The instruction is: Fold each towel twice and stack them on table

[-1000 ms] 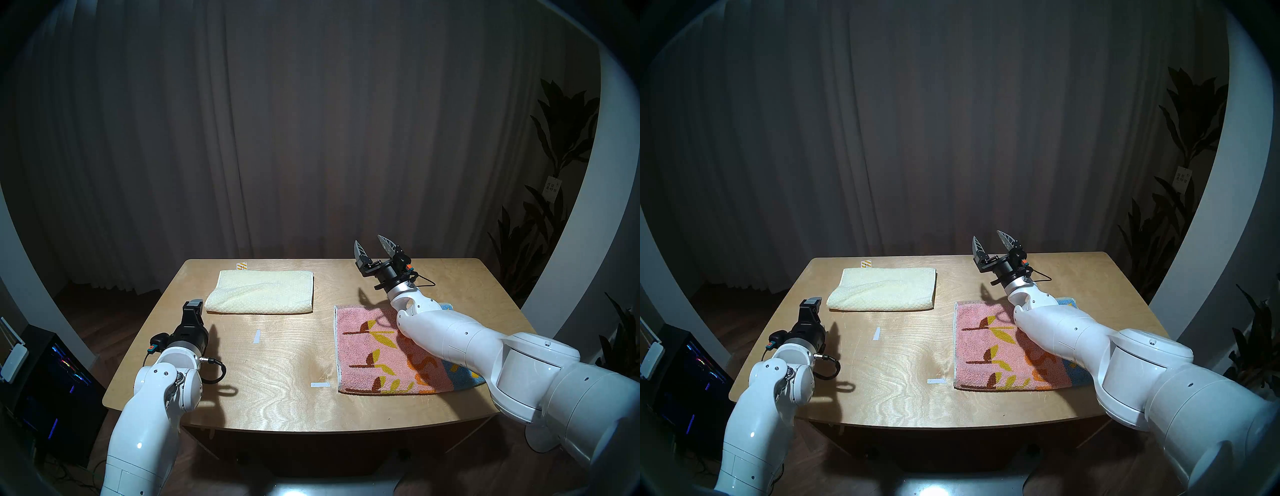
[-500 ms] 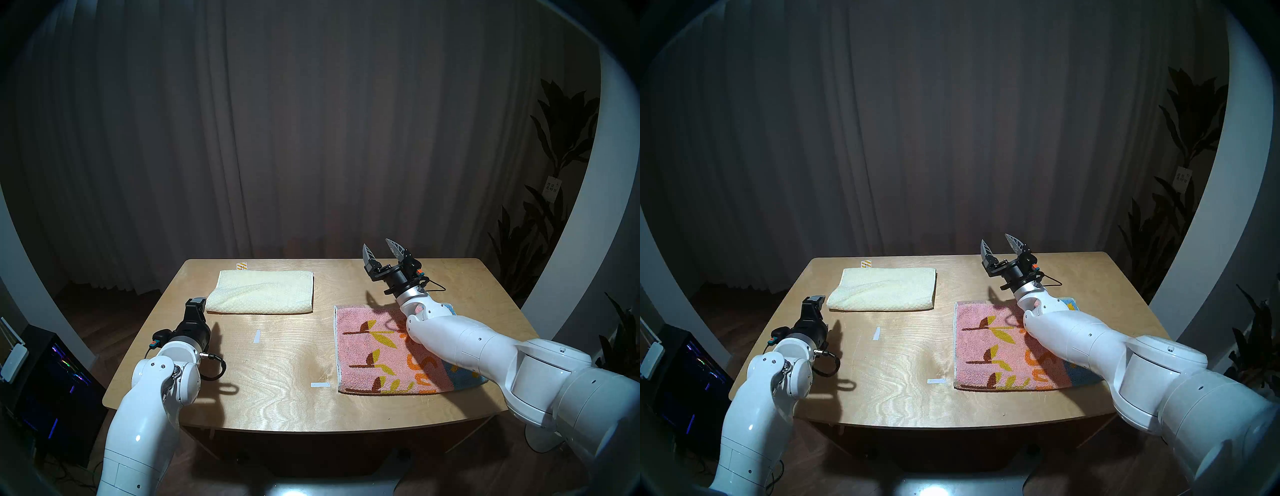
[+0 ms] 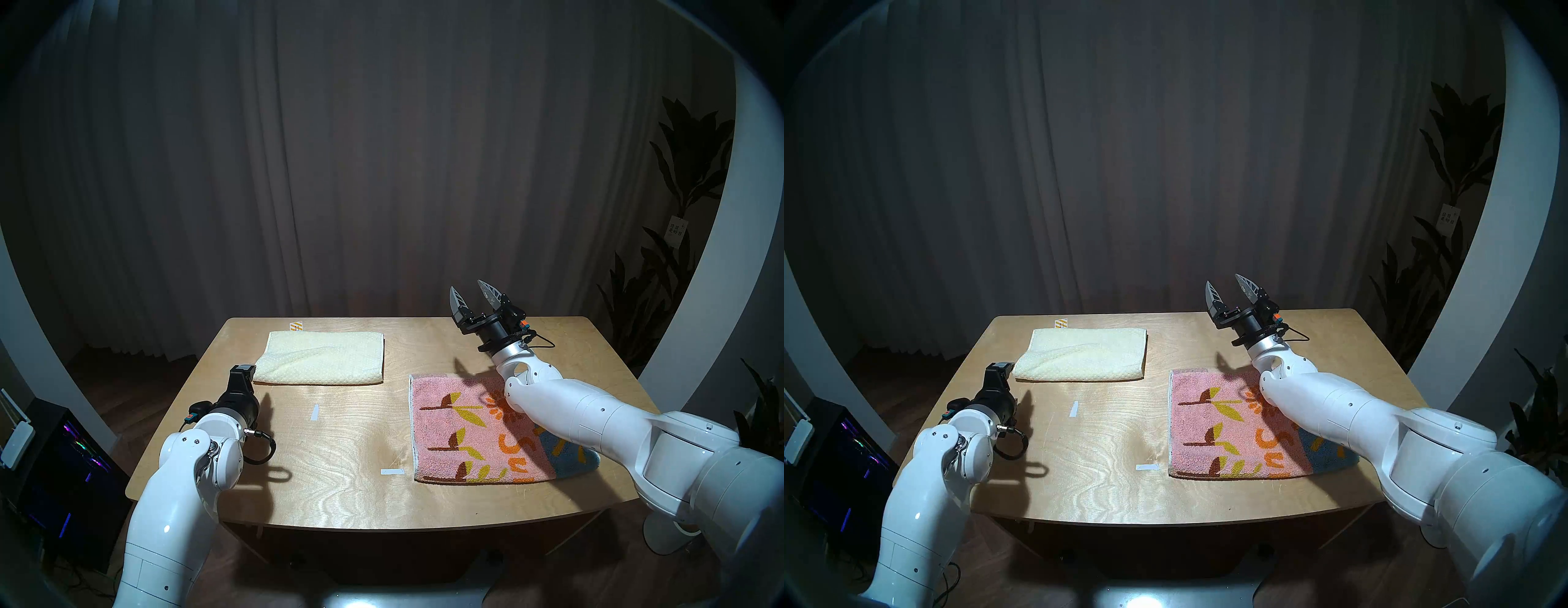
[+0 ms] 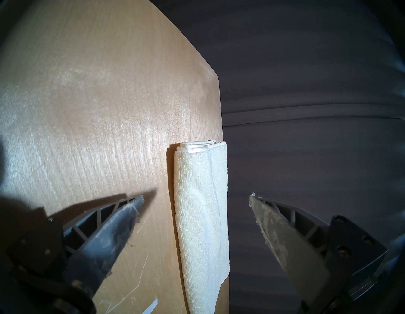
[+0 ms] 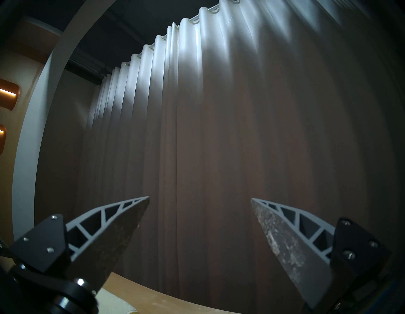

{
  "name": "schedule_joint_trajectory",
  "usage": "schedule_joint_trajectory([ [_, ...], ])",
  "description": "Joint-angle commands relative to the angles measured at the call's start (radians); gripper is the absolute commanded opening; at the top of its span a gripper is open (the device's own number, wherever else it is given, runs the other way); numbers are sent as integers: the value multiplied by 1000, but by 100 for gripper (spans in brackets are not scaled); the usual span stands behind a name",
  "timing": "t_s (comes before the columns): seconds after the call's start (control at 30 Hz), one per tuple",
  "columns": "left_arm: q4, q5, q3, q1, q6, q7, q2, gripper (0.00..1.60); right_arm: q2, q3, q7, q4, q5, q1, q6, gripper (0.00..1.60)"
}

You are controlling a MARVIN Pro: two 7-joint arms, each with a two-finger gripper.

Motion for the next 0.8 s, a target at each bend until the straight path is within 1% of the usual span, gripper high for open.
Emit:
schedule_joint_trajectory([
  [0.0, -3, 0, 0, -41, 12, 6, 13, 160, 46, 6, -9, -66, 16, -14, 21, 160],
  [0.1, 1, -3, 1, -47, 17, 13, 15, 160, 56, 4, -12, -79, 23, -24, 31, 160],
  [0.13, 5, -6, 3, -54, 23, 20, 18, 160, 68, 4, -16, -94, 32, -36, 46, 160],
  [0.43, 23, -15, 8, -86, 47, 48, 29, 160, 119, 8, -45, -186, 62, -68, 96, 160],
  [0.77, 47, -16, 14, -110, 66, 74, 37, 160, 170, 17, -72, -294, 86, -79, 137, 160],
])
